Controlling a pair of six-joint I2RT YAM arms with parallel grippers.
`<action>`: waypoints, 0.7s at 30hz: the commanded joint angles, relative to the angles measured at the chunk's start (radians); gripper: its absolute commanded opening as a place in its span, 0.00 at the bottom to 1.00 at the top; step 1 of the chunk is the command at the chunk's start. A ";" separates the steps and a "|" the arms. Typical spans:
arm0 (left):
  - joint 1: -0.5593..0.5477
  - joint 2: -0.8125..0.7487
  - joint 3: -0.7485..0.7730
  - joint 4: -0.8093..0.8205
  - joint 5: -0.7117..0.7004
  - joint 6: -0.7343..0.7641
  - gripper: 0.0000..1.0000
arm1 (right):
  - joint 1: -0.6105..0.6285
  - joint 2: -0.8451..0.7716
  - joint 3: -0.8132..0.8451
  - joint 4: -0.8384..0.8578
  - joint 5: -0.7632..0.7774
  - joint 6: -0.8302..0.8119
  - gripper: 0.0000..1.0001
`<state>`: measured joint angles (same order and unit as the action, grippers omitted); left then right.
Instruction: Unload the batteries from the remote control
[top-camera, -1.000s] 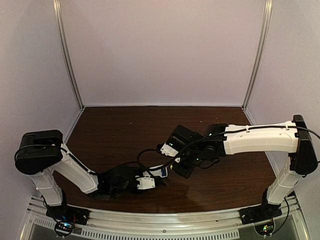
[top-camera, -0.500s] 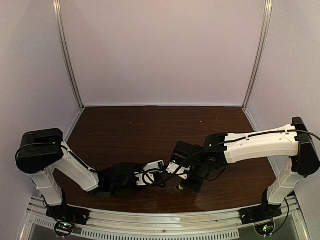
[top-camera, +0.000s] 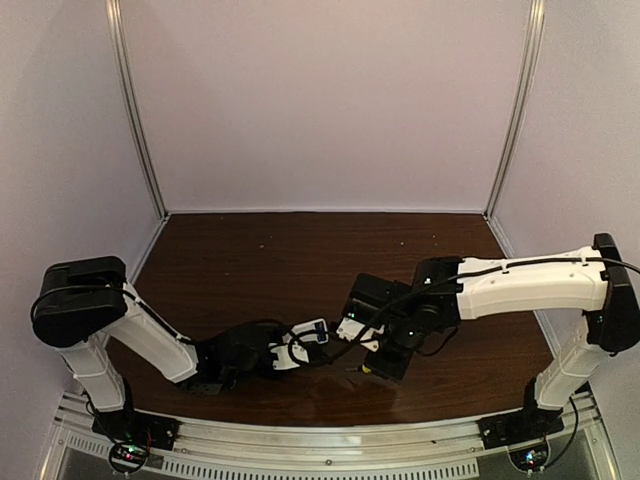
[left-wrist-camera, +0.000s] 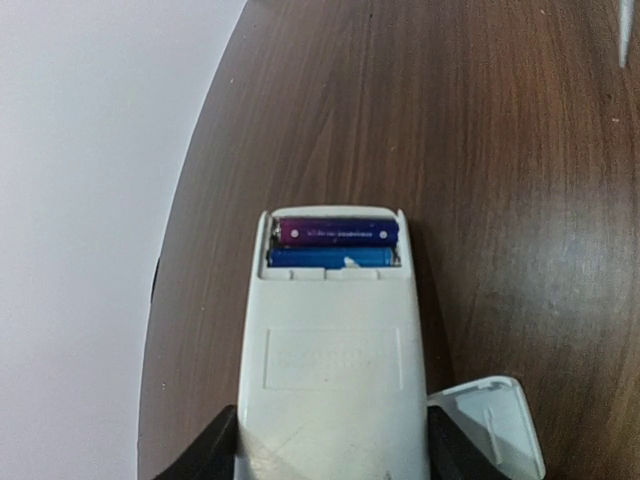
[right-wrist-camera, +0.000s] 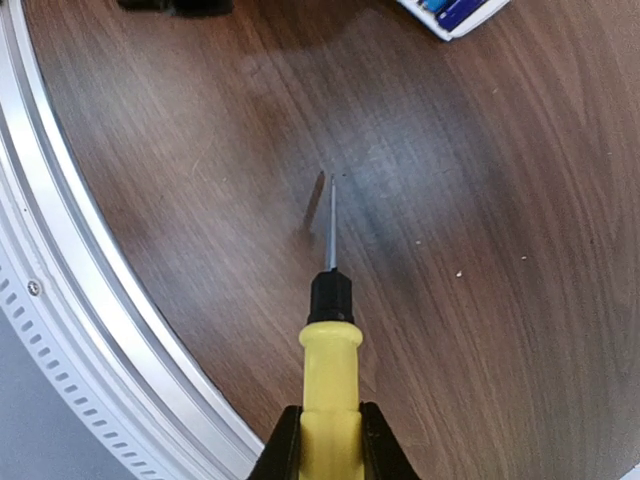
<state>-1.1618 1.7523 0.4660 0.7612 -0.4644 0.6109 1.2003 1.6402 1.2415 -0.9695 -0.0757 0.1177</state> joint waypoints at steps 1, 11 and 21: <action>0.005 -0.027 -0.012 0.028 0.042 -0.026 0.00 | 0.006 -0.083 0.025 -0.001 0.119 0.031 0.00; 0.040 -0.083 0.020 -0.054 0.191 -0.166 0.00 | 0.005 -0.251 -0.120 0.216 0.285 0.165 0.00; 0.041 -0.062 0.161 -0.167 0.336 -0.330 0.00 | 0.006 -0.562 -0.354 0.465 0.438 0.253 0.00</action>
<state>-1.1252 1.6756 0.5579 0.6075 -0.2035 0.3649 1.2003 1.1851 0.9493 -0.6548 0.2543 0.3218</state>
